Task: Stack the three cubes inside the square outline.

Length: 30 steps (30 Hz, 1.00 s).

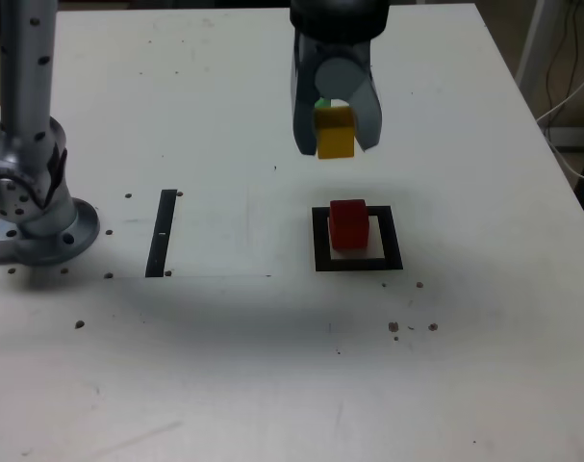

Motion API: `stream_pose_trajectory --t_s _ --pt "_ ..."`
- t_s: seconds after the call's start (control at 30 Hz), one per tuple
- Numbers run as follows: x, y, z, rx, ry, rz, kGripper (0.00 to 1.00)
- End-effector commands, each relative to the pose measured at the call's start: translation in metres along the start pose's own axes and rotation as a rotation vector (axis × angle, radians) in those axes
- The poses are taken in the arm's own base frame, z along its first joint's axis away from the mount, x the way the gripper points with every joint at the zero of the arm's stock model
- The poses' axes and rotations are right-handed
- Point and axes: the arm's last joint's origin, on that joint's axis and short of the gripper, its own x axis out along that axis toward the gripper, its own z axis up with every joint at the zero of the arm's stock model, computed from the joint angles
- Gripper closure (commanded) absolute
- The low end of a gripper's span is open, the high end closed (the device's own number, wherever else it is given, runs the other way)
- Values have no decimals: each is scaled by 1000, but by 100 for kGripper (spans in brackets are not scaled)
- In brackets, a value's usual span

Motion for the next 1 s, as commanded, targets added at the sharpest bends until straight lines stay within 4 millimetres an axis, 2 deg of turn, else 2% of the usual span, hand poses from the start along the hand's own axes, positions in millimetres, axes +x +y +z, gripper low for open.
stream_pose_trajectory --t_s 0.0,0.17,0.5,0.97 --pt "8 -6 4 2 16 4 77" --pt "17 -19 8 8 36 2 77" --pt "22 -48 10 24 29 3 77" --pt "36 -55 19 31 43 3 76"
